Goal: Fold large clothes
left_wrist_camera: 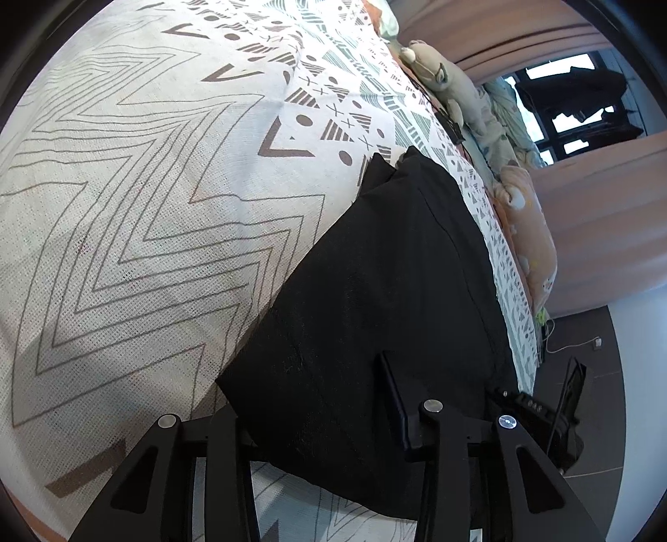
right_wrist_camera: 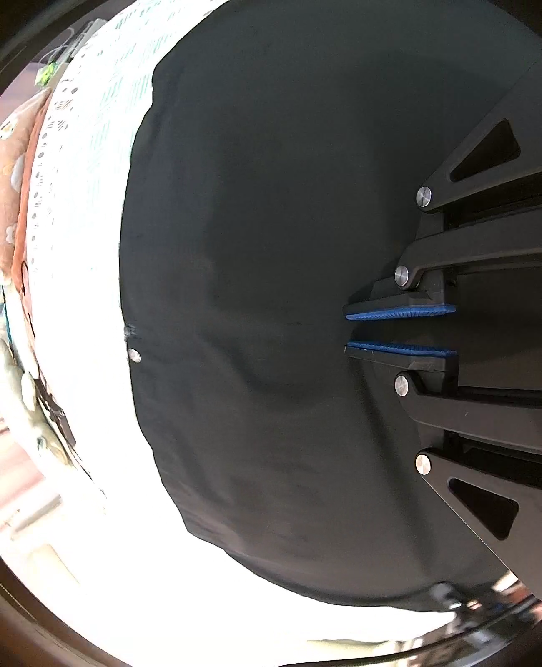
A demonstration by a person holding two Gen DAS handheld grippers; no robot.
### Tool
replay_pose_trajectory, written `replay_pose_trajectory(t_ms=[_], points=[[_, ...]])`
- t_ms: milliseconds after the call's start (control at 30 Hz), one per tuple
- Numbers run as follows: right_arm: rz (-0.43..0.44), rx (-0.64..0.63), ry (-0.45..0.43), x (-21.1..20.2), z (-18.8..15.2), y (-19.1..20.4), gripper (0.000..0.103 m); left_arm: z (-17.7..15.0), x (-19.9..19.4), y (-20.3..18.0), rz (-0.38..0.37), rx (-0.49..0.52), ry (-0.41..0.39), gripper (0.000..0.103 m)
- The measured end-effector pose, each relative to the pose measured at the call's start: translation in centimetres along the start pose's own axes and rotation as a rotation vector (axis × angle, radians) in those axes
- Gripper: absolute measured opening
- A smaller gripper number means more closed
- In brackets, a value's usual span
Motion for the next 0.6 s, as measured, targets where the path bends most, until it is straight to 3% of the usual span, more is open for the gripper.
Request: replay_pose_trajectory(t_ms=[133,467,600], points=[[0.007,0.036,-0.006,1.5,2.5,-1.0,0.007,-0.2,0.0,-0.6,0.021,0.069,-0.001,0.046],[0.029,0.075,-0.039,3.6,6.1,-2.7,0.003,-0.5,0.0,-0.3,0.029,-0.04,-0.013,0.048],[0.079,0.038,-0.065,3.0,6.6,-3.1,0.005,-0.5,0.6,-0.5,0.048,0.009,-0.014,0.043]])
Point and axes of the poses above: each gripper's, at about its wrist camera, not at the fingertips, and x roughly the way its jaws point, y to its left, z to its top, the point moved 5 cm from there along x, roughly the way its jaws point, and after that the axes turned 12 degrees about -y, right-handed, at the moved point
